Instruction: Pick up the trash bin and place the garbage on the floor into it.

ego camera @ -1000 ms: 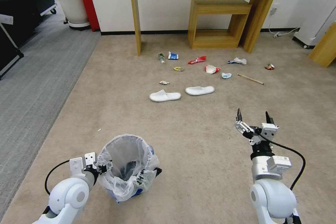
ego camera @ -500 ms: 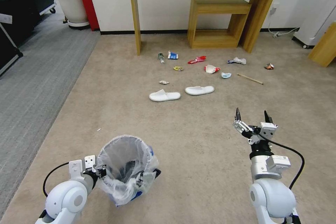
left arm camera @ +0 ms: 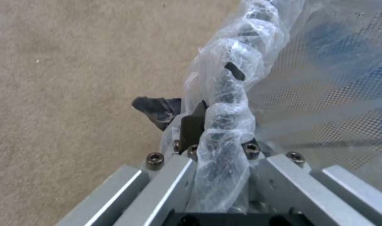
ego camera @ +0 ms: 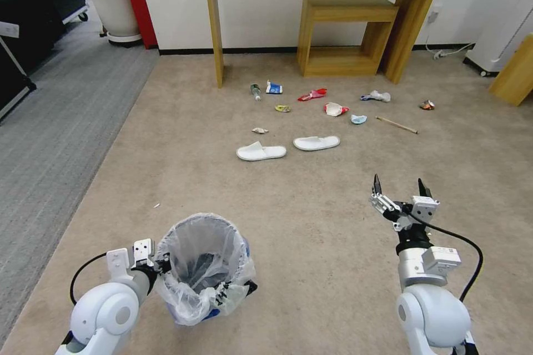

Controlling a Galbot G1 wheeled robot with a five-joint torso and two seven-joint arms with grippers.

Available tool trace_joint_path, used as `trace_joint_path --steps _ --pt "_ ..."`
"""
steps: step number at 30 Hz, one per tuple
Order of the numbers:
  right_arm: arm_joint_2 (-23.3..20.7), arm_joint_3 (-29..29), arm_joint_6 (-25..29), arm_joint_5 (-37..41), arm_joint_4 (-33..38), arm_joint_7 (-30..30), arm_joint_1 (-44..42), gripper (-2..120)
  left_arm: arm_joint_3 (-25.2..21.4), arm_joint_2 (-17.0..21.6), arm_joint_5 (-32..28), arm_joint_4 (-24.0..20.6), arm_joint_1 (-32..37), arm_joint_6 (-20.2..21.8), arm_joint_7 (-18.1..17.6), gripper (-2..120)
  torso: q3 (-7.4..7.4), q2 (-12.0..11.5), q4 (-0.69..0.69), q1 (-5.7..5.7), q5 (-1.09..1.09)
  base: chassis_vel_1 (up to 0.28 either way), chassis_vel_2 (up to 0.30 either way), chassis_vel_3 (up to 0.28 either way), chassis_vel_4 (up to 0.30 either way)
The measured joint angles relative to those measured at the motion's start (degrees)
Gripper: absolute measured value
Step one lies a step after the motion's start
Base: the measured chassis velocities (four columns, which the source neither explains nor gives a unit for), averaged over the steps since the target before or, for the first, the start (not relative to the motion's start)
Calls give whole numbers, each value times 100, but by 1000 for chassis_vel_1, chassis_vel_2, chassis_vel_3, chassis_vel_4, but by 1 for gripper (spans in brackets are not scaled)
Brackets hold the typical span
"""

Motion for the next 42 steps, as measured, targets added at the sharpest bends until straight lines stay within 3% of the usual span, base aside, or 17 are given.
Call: trace_joint_path --steps 11,16,42 --pt "-238 -19 -237 365 216 107 -119 100 -216 30 -168 -715 295 -3 -83 0 0 0 0 0 0 0 0 0 0" --pt "-310 -8 -302 476 244 176 -154 100 -279 65 -178 -821 370 -2 -86 0 0 0 0 0 0 0 0 0 0" --pt "-236 83 -194 334 260 135 -167 100 -220 -22 -44 -659 365 -31 -15 0 0 0 0 -1 0 0 0 0 0"
